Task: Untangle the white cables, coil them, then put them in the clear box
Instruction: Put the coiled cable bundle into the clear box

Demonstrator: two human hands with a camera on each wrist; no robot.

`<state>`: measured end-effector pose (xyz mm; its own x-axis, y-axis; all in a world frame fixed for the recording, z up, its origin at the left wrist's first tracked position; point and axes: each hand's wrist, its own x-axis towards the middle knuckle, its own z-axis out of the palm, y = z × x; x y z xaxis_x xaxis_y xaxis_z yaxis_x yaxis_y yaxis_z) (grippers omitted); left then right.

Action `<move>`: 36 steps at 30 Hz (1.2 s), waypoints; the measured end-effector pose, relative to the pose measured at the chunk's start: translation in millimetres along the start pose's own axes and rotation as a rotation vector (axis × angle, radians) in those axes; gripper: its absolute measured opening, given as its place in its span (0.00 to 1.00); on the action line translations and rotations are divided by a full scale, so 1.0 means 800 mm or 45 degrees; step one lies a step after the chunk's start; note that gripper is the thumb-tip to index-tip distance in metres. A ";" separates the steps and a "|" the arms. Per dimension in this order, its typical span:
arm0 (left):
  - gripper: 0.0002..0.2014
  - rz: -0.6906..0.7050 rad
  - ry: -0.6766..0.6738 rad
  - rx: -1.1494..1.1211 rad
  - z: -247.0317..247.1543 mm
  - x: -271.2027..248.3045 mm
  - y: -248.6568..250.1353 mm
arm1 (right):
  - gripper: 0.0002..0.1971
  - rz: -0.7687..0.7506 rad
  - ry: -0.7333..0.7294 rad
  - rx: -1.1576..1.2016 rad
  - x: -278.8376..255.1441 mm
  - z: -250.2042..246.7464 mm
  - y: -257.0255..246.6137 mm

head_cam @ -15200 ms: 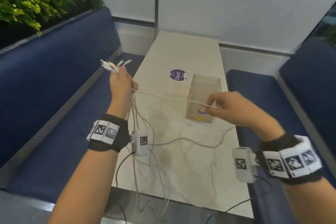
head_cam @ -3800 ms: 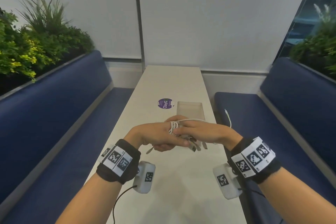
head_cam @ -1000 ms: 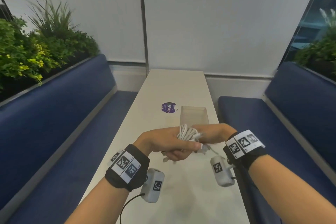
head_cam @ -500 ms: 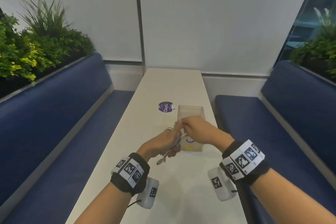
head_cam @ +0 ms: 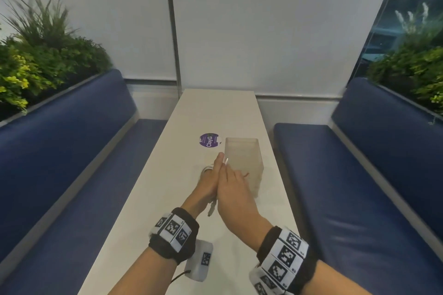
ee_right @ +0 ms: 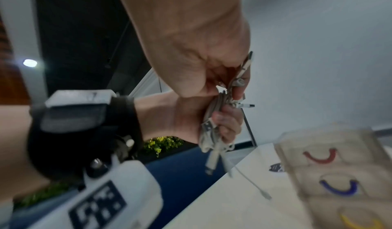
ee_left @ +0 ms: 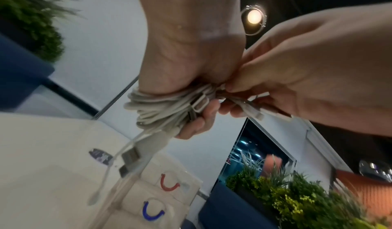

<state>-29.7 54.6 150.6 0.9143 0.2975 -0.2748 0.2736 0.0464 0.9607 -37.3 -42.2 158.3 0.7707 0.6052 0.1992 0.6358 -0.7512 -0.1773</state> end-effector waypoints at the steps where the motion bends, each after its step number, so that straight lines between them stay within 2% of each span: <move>1: 0.27 -0.021 -0.033 -0.093 0.000 0.002 -0.003 | 0.34 0.005 -0.015 0.046 -0.004 0.004 -0.004; 4: 0.14 -0.031 -0.063 -0.253 -0.009 0.004 0.000 | 0.34 -0.032 -0.126 0.102 -0.017 0.013 -0.011; 5: 0.13 -0.019 -0.052 -0.229 -0.013 0.004 0.001 | 0.36 -0.065 -0.089 0.184 -0.018 0.024 -0.006; 6: 0.12 -0.013 -0.028 -0.204 -0.015 0.005 0.001 | 0.39 -0.095 -0.121 0.294 -0.021 0.027 -0.002; 8: 0.12 -0.017 0.033 -0.139 -0.022 0.010 -0.008 | 0.44 -0.181 -0.392 0.614 -0.029 0.018 0.007; 10: 0.13 0.002 0.088 -0.090 -0.029 0.012 -0.019 | 0.47 -0.199 -0.486 0.901 -0.031 0.012 0.014; 12: 0.15 0.016 0.126 -0.085 -0.038 0.019 -0.032 | 0.47 -0.113 -0.516 1.235 -0.033 0.015 0.013; 14: 0.12 0.068 0.176 -0.047 -0.044 0.023 -0.039 | 0.39 0.042 -0.392 1.628 -0.029 0.024 0.014; 16: 0.13 0.110 0.165 0.057 -0.049 0.023 -0.040 | 0.19 0.289 -0.082 1.910 -0.013 0.031 0.020; 18: 0.17 0.132 0.108 0.169 -0.054 0.018 -0.039 | 0.14 0.608 0.127 1.920 0.008 0.038 0.031; 21: 0.17 0.153 -0.040 0.195 -0.065 0.003 -0.036 | 0.07 0.986 0.162 1.812 0.034 0.069 0.068; 26: 0.18 0.126 -0.147 0.416 -0.099 -0.046 -0.073 | 0.10 1.273 0.237 1.946 0.061 0.119 0.116; 30: 0.19 -0.010 -0.071 0.505 -0.109 -0.076 -0.117 | 0.10 1.392 0.260 2.065 0.081 0.133 0.121; 33: 0.18 -0.021 -0.039 0.517 -0.109 -0.071 -0.122 | 0.08 1.470 0.276 2.127 0.095 0.140 0.117; 36: 0.18 0.006 0.004 0.529 -0.105 -0.051 -0.111 | 0.11 1.510 0.310 2.138 0.098 0.145 0.118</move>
<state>-116.2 118.6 80.0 0.9151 0.3000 -0.2693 0.3670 -0.3438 0.8643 88.1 -34.7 45.6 0.8150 -0.0311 -0.5786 -0.5360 0.3390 -0.7732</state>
